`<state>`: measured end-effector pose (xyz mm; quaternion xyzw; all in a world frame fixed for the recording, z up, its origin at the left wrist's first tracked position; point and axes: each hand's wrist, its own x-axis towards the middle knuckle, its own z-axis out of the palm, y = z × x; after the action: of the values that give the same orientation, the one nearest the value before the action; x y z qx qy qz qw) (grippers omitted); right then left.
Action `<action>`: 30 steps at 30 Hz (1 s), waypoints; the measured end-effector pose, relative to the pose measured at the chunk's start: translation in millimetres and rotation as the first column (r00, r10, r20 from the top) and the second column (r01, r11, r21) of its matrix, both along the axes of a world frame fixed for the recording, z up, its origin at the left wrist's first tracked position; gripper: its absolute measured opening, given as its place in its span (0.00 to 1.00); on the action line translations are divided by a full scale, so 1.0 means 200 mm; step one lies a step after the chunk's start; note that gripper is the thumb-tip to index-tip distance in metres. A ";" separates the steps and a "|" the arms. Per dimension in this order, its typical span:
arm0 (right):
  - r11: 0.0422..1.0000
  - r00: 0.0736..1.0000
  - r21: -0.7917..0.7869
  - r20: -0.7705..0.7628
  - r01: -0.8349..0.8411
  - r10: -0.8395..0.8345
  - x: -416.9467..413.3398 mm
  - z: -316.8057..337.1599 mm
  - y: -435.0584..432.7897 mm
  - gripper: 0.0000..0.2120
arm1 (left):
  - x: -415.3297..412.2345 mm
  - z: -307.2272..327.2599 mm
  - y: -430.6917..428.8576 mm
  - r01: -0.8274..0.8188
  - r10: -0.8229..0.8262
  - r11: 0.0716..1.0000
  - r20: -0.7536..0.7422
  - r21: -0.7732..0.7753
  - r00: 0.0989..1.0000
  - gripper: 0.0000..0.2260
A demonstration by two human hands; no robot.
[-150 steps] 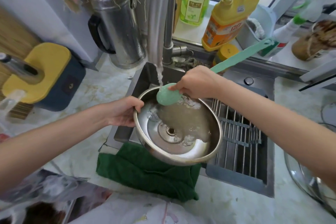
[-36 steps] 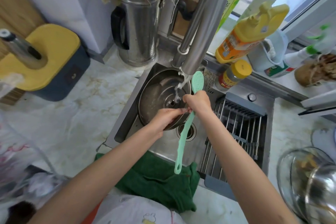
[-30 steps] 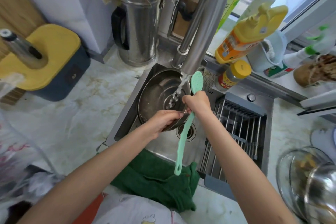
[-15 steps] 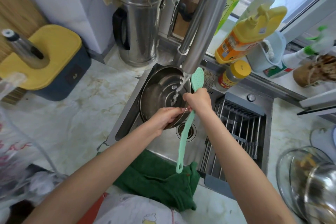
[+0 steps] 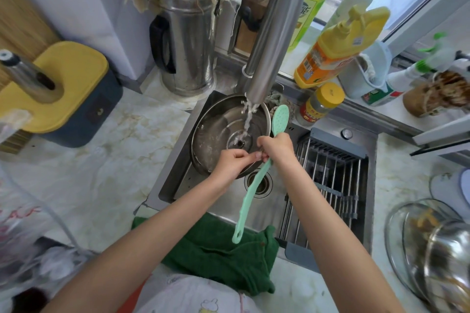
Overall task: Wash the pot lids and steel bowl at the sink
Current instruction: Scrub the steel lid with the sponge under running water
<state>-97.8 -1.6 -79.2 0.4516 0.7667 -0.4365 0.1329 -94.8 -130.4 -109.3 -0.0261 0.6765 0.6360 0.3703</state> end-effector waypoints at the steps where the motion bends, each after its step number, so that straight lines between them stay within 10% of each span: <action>1: 1.000 1.000 -0.016 0.000 0.012 -0.012 0.02 0.00 0.01 0.22 | -0.01 0.00 -0.02 0.063 -0.063 0.998 -0.022 -0.001 0.998 0.11; 6: 0.993 0.993 -0.072 -0.063 0.091 -0.096 0.13 0.04 0.04 0.20 | -0.09 -0.04 -0.13 0.508 -0.507 0.861 -0.089 -0.019 0.857 0.14; 9: 0.994 0.988 -0.029 -0.110 0.109 -0.111 0.20 0.09 0.07 0.17 | -0.19 -0.15 -0.17 0.676 -0.778 0.624 -0.225 -0.392 0.587 0.27; 13: 0.995 0.988 0.034 -0.128 0.093 -0.088 0.27 0.14 0.13 0.16 | -0.27 -0.24 -0.12 0.490 -0.968 0.224 -0.135 -0.842 0.211 0.31; 15: 0.993 0.990 0.106 -0.133 0.050 -0.036 0.29 0.16 0.15 0.16 | -0.29 -0.28 -0.04 0.293 -0.981 0.172 -0.137 -0.941 0.136 0.29; 19: 0.985 0.989 0.155 -0.139 0.073 -0.051 0.33 0.19 0.20 0.15 | -0.31 -0.29 0.11 0.054 -0.965 0.153 -0.137 -0.987 0.222 0.27; 23: 0.971 0.975 0.167 -0.171 0.168 -0.140 0.36 0.18 0.24 0.14 | -0.13 -0.24 0.24 0.249 -0.924 0.175 -0.072 -0.953 0.376 0.34; 27: 0.949 0.966 0.237 -0.202 0.208 -0.161 0.40 0.16 0.24 0.14 | 0.03 -0.15 0.18 0.631 -0.697 0.678 -0.058 -0.376 0.714 0.27; 30: 0.958 0.946 0.075 -0.200 0.276 -0.256 0.43 0.13 0.24 0.10 | 0.13 -0.09 0.07 0.237 -0.269 0.951 -0.156 -0.198 0.950 0.27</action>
<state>-11.0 46.1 -52.8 0.5138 0.7291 -0.4515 -0.0238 -69.7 -116.2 -126.6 0.0864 0.7590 0.5201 0.3821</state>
